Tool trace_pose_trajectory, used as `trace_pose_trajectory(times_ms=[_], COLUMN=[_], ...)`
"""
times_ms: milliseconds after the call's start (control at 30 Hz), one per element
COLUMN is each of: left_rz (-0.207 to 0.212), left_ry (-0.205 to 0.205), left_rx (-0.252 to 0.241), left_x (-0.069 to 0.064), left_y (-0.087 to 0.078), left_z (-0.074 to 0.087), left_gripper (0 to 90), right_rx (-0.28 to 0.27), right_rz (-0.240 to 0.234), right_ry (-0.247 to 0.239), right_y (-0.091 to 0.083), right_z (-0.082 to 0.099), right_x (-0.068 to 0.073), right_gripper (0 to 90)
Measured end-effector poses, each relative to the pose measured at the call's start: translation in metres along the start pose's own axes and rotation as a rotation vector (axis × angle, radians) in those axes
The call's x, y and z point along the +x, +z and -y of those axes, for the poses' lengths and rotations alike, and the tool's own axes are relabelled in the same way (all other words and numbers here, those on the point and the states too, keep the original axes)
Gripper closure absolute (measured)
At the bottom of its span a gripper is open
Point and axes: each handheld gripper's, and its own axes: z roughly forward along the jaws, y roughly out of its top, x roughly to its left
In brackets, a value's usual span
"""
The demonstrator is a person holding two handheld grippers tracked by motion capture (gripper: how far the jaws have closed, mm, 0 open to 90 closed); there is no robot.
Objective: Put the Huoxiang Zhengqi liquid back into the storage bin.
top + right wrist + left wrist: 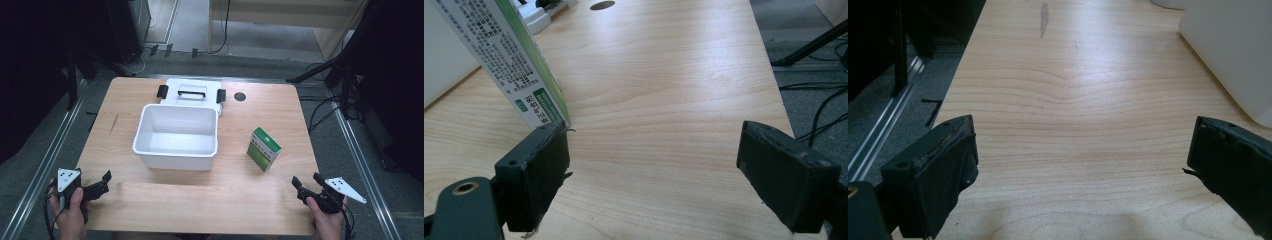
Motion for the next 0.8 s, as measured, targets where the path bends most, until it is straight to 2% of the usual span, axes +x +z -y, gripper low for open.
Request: trace_pose_trajectory(times_ms=[267,367,467,500,533,633,733,800], left_rz=[0.007,0.011,0.018,0.019,0.019,0.02,0.025,0.025], left_ry=[-0.006,-0.009,-0.006,0.001,0.001,-0.001,-0.008,-0.009], left_rx=[0.008,0.007,0.01,0.017,0.017,0.02,0.018,0.018], left_x=[0.0,0.001,0.001,0.0,0.0,0.0,0.001,0.001], left_y=[0.0,0.0,-0.001,0.0,0.0,0.0,0.0,0.0], left_z=[0.0,0.0,0.0,0.0,0.0,0.0,0.0,0.0], left_gripper=[0.8,0.8,0.8,0.8,0.8,0.8,0.8,0.8], right_rx=[0.011,0.05,0.077,0.119,0.137,0.202,0.265,0.28], right_rz=[-0.002,-0.012,0.002,0.023,0.026,0.006,-0.033,-0.04], right_ry=[-0.018,-0.029,-0.024,-0.054,-0.073,-0.111,-0.17,-0.183], right_y=[0.0,0.002,0.003,0.004,0.004,0.005,0.005,0.004], right_z=[0.001,0.0,-0.002,-0.004,-0.005,-0.009,-0.018,-0.02], right_x=[0.002,0.003,0.002,0.003,0.004,0.007,0.014,0.015], right_gripper=[13.7,13.6,13.8,14.9,15.4,15.6,15.5,15.6])
